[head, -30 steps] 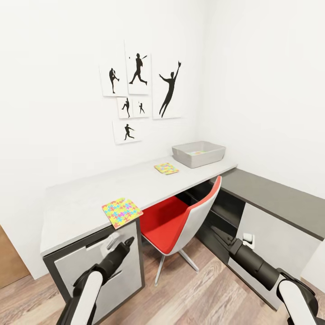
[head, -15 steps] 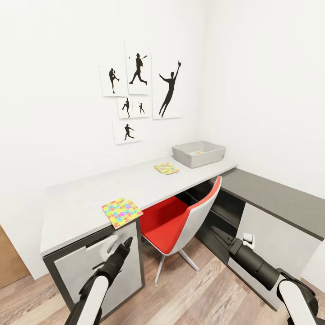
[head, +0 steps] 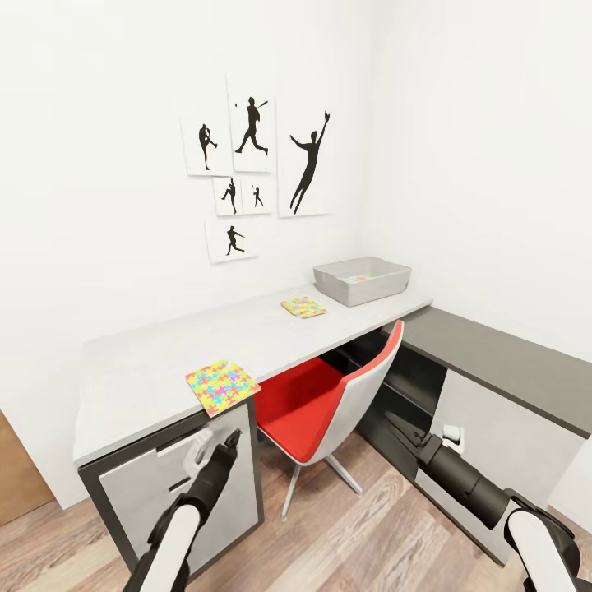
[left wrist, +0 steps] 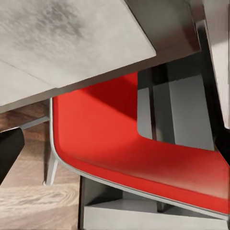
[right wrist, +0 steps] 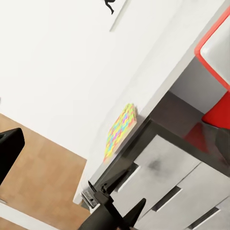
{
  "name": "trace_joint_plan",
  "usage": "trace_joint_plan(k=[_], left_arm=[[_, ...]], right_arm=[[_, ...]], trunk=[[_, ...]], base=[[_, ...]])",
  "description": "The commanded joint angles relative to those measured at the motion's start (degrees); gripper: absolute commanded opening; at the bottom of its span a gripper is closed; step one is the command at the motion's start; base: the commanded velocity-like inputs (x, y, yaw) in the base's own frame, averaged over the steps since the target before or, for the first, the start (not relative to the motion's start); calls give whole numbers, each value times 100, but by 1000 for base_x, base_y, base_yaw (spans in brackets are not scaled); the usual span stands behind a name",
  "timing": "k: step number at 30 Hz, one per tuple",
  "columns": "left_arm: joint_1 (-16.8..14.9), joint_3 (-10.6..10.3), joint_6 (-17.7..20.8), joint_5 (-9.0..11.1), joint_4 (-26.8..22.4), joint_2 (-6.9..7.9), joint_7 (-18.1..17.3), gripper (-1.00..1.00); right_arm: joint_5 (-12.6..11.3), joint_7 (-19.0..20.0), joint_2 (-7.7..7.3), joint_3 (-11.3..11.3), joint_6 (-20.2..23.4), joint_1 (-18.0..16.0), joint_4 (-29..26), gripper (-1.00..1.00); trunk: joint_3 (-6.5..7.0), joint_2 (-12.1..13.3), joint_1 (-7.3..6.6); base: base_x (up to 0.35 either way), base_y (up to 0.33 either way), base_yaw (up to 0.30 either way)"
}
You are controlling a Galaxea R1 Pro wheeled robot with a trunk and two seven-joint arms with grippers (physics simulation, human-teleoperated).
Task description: Put all the toys in the child's room - the three board games (two on the bed and one on the table), the two jigsaw puzzles on the table, and the tennis ball on the table - inside the toy box on the table in the child's room.
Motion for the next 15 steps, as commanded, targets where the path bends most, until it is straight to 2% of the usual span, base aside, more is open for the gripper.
trace_joint_plan(k=[1,6,11,15], left_arm=[[-2,1,-18,74,-9,-6,22,100],[-5,-93,-201,129,-5,-9,30,100],[-8,-319,-277,145,-4,-16,70,100],[-10,-423,-294,152,-25,-16,85,100]], right_arm=[[-18,5,0,-6,41,-4,0,100],[-13,6,0,-4,43,-4,-1,100],[-11,5,0,-1,44,-4,0,100],[-11,3,0,0,42,-4,0,100]], trunk=[[-6,-3,-1],[-6,-3,-1],[-6,-3,-1],[-6,-3,-1]], base=[[0,0,0],[0,0,0],[0,0,0],[0,0,0]])
